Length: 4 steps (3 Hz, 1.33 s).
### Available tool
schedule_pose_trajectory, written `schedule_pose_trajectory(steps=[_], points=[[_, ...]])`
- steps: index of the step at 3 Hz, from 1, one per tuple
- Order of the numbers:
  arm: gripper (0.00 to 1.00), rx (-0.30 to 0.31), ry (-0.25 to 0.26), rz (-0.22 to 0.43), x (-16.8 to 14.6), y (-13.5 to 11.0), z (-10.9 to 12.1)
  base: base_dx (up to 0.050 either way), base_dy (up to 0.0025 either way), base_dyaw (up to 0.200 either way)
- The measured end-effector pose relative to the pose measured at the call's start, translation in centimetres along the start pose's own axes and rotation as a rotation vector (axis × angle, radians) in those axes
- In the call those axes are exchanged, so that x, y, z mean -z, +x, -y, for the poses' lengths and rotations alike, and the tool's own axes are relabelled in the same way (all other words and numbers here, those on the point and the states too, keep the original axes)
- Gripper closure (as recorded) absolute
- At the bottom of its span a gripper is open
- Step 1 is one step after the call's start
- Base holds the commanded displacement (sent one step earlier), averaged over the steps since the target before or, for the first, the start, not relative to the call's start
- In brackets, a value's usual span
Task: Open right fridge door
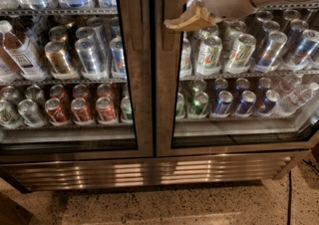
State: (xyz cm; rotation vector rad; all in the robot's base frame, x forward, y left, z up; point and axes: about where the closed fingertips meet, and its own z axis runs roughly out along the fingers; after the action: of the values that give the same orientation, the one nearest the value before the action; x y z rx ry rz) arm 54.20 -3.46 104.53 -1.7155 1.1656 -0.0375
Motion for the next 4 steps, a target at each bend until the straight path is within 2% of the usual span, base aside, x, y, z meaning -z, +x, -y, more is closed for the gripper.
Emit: schedule_pose_trajectory(steps=[1,4], points=[[1.0,0.0,0.0,0.0,0.0,0.0,0.0,0.0,0.0,0.0],[1.0,0.032,0.042,0.004,0.29,-0.16,0.47,0.0,0.0,0.0]])
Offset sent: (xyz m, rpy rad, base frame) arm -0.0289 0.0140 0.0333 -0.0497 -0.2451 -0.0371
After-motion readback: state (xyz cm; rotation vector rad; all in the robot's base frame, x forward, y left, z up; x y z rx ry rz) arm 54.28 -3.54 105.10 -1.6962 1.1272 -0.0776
